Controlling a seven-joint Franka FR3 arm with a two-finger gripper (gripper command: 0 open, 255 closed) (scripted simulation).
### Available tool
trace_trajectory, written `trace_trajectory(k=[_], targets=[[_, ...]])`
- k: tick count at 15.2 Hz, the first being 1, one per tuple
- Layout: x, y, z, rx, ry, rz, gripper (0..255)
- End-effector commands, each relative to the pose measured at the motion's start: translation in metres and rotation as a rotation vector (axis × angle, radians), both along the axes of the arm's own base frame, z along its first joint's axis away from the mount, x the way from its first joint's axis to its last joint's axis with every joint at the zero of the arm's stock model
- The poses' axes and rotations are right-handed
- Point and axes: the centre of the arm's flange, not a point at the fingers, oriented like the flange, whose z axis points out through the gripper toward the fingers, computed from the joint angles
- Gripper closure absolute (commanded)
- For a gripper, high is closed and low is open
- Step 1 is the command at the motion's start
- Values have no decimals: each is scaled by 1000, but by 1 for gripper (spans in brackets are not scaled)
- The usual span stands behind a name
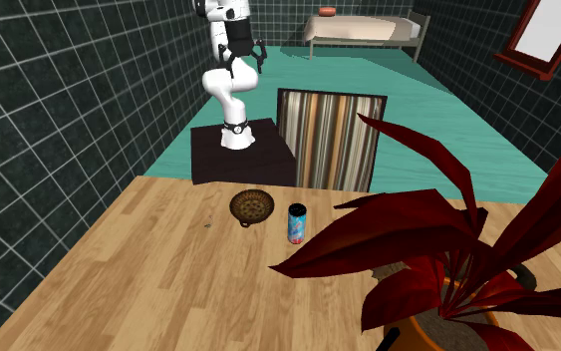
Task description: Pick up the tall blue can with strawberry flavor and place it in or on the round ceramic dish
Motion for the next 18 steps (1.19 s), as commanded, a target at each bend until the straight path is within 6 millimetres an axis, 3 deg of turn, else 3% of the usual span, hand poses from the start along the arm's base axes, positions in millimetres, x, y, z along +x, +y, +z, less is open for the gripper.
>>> trace_trajectory(k=[1,18], targets=[[0,0,0,0,0,0,0],[170,38,-148,-21,27,52,0]])
